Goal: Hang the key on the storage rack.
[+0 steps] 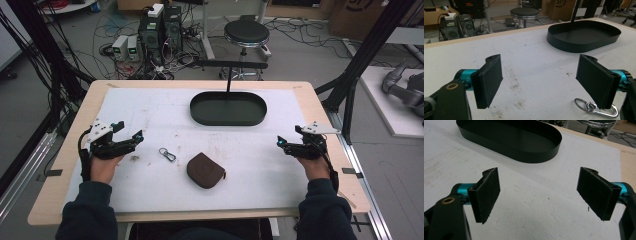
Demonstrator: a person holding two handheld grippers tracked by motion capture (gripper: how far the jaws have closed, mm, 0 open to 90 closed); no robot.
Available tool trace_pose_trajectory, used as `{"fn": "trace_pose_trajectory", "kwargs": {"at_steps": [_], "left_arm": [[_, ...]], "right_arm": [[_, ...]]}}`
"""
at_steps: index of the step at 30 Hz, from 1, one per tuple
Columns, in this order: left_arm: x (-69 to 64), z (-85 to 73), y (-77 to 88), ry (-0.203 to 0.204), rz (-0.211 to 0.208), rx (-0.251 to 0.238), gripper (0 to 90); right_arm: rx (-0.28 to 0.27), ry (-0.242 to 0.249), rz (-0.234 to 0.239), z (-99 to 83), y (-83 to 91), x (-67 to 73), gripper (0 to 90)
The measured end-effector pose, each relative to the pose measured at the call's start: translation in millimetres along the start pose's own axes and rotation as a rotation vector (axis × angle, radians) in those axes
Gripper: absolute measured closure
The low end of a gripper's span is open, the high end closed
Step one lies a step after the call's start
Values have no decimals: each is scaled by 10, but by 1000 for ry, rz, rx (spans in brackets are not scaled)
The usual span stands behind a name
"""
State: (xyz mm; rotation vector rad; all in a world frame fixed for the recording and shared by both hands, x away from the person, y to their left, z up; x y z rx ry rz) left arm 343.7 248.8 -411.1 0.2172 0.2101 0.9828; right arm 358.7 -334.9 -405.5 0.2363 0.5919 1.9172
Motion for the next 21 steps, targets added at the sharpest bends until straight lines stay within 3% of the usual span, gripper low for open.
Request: {"fn": "trace_pose_trajectory", "kwargs": {"at_steps": [15,19,21], "left_arm": [[-71,-19,-53,-3,-27,24,231],[-138,-15,-50,-10,-58,29,262],[-152,-18,-53,-15,-73,31,339]], "right_arm": [[-7,-2,6,-5,23,-8,190],[7,10,-2,-17,35,14,191],[2,10,-3,-11,54,31,191]]}}
Point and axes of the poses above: each handheld gripper's, and its own axes: y roughly backward along the jaws, z roughly out of its top, x roughly to its left, the point moved 1 cm from there along -y, roughly forward along the jaws, and after that the axes turned 5 degrees about -z, right-handed, at the moved point
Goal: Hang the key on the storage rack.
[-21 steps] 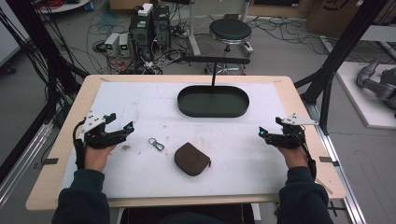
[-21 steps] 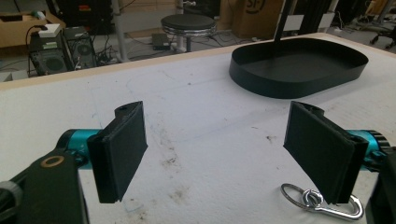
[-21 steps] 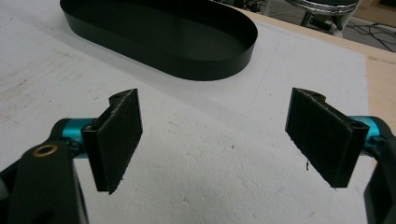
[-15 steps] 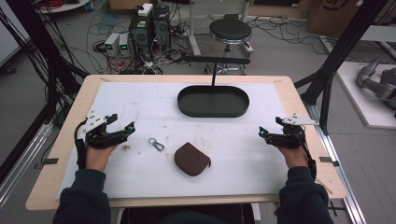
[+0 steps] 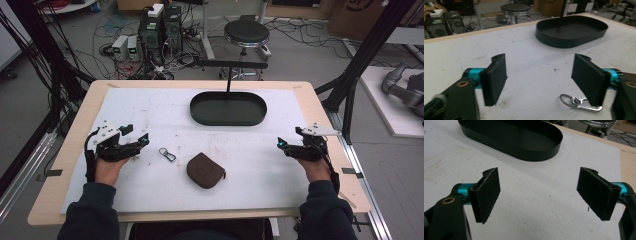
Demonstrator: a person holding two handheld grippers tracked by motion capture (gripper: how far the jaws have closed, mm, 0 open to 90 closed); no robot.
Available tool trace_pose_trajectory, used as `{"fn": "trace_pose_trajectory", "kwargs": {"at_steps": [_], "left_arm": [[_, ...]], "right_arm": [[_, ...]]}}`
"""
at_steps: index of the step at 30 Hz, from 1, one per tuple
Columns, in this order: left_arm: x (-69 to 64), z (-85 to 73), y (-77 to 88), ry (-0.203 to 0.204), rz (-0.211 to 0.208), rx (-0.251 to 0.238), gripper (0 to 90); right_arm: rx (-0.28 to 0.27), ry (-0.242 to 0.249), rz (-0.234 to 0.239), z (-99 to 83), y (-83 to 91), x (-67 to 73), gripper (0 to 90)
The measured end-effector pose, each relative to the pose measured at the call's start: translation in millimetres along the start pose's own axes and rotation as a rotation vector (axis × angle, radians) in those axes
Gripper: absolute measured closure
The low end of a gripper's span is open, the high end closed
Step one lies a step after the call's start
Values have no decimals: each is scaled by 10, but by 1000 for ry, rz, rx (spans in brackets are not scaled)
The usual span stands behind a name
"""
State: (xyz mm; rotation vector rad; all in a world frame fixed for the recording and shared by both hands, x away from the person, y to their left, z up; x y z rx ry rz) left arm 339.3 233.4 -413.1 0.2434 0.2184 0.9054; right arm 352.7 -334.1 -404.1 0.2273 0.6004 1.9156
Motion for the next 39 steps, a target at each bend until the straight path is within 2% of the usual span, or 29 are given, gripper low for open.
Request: {"fn": "trace_pose_trajectory", "kwargs": {"at_steps": [1,2,3,4,5,6,8,11,13,14,16,17,19,21,24,27,29,31,32,34,39], "left_arm": [[-10,-3,-9,0,-17,9,339],[-15,-9,-23,3,-35,20,405],[-29,-26,-64,29,-62,52,419],[-29,-26,-64,29,-62,52,427],[-55,-47,-114,52,-84,92,437],[-55,-47,-114,52,-84,92,442],[-88,-71,-161,53,-104,132,444],[-125,-138,-255,67,-124,220,446],[-127,-150,-269,70,-124,237,447],[-131,-181,-304,89,-129,280,446],[-139,-190,-315,95,-136,290,447],[-154,-204,-340,121,-154,308,453],[-158,-212,-352,128,-160,315,483],[-175,-231,-397,144,-155,336,493],[-204,-244,-449,144,-147,357,542],[-239,-261,-503,137,-152,371,564],[-272,-268,-530,109,-157,386,642],[-302,-273,-550,98,-165,391,664],[-314,-273,-551,84,-165,395,722],[-320,-269,-548,67,-170,398,736],[-299,-265,-536,77,-160,387,758]], "right_arm": [[0,0,0,0,0,0,191],[-1,2,-1,3,3,9,192],[2,5,-1,2,-5,8,192],[4,8,-1,0,-15,5,192],[7,7,-3,0,-24,5,192],[7,7,-3,0,-24,5,192],[12,8,1,1,-39,4,192],[23,18,11,-3,-70,16,192],[27,19,11,-4,-71,23,192],[24,26,13,-3,-66,24,192],[21,24,11,-2,-58,21,192],[21,20,9,-1,-54,22,192],[19,21,7,-2,-50,20,192],[19,19,8,-2,-48,23,192],[21,25,7,-5,-45,23,193],[21,20,5,-8,-45,21,193],[24,19,5,-11,-44,14,193],[23,18,6,-12,-43,13,193],[24,19,4,-14,-41,8,193],[25,17,5,-15,-40,7,193],[25,20,5,-16,-39,3,193]]}}
Point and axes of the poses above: each handheld gripper's, and its own axes: y roughly backward along the jaws, z roughly out of its top, x roughly to its left, the point moved 1 cm from there along -y, roughly forward along the jaws, and after that the axes turned 5 degrees about -z, right-handed, at the moved point
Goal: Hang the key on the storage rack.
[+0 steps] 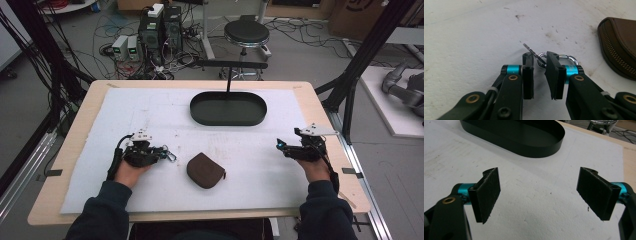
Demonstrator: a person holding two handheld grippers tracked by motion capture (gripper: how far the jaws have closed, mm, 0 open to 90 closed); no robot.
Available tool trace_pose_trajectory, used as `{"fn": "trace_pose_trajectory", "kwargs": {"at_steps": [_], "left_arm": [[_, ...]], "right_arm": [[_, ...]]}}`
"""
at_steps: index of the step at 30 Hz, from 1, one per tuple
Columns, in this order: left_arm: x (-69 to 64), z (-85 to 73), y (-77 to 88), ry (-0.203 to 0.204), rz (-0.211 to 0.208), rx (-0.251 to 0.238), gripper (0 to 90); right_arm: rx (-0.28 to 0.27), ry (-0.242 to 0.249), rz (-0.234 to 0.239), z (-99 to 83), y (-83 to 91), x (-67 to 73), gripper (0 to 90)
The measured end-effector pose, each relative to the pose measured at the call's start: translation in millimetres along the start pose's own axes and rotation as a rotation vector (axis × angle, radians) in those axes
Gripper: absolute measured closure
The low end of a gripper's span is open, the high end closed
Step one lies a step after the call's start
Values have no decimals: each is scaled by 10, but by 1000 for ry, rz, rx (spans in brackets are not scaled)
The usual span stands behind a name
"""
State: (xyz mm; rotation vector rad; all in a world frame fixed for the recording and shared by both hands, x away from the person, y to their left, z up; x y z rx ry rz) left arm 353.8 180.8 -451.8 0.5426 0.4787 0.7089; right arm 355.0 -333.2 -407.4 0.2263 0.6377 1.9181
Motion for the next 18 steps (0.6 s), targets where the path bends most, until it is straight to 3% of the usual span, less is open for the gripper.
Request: {"fn": "trace_pose_trajectory", "kwargs": {"at_steps": [7,11,18], "left_arm": [[49,8,-3,60,5,-45,748],[53,8,-10,50,6,-45,859],[61,9,-11,45,-6,-47,868]], "right_arm": [[4,-1,1,1,-2,7,194],[7,-2,0,-1,-9,7,194],[10,-2,2,-3,-9,9,195]]}}
Point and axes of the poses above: each handheld gripper's, and its own axes: y roughly backward along the jaws, z roughly out of its top, x roughly to its left, the point moved 1 cm from there along -y, roughly forward along the jaws, and after that the axes turned 5 degrees about -z, right-handed, at the moved point
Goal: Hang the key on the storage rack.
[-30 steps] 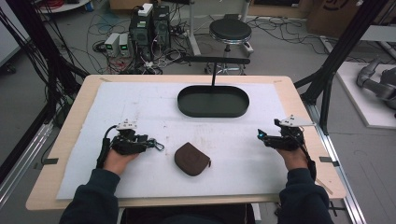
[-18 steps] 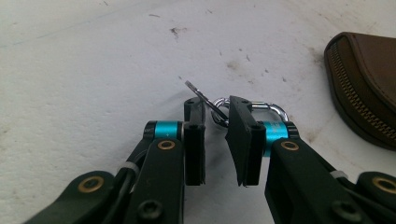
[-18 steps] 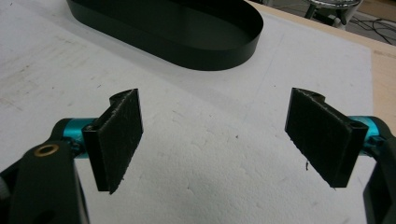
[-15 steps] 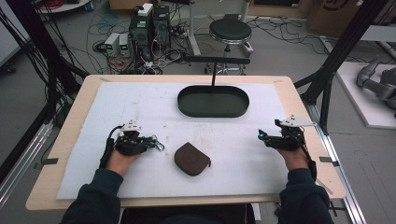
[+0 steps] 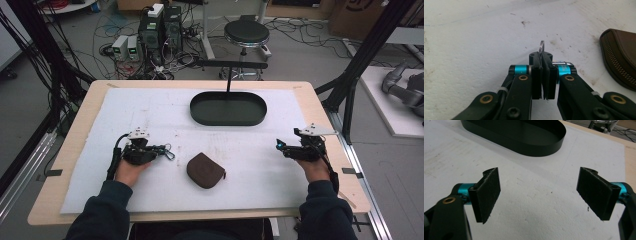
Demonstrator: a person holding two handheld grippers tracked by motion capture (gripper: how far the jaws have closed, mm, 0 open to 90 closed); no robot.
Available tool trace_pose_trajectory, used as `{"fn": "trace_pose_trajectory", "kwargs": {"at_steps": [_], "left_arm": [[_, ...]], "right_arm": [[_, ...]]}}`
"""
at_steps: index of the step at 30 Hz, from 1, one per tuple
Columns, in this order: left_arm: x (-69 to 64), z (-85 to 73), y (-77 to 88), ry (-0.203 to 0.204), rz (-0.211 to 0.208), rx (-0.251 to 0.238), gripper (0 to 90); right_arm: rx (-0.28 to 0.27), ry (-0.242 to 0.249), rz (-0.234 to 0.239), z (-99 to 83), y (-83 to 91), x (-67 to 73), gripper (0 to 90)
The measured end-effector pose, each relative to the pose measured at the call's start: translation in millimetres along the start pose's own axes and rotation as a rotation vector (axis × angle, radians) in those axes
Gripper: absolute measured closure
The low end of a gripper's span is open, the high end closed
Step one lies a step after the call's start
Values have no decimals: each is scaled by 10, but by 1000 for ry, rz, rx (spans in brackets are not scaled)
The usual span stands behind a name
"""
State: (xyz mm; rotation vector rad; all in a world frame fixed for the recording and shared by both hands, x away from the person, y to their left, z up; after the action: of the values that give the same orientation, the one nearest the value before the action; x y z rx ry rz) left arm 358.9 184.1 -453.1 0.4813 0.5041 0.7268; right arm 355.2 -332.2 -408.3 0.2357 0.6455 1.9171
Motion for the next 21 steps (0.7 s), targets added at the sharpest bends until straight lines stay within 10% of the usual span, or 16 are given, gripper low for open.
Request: {"fn": "trace_pose_trajectory", "kwargs": {"at_steps": [21], "left_arm": [[-105,103,-30,-75,-19,-54,880]], "right_arm": [[3,-3,6,2,4,5,195]]}}
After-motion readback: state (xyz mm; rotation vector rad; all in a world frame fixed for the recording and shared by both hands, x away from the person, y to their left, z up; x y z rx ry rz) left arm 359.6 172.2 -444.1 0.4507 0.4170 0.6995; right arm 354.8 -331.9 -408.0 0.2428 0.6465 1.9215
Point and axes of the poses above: each handheld gripper's, and its own axes: y roughly backward along the jaws, z roughly out of its top, x roughly to its left, the point moved 1 cm from there along -y, roughly forward along the jaws, and after that the axes turned 5 degrees about -z, right-handed, at the moved point
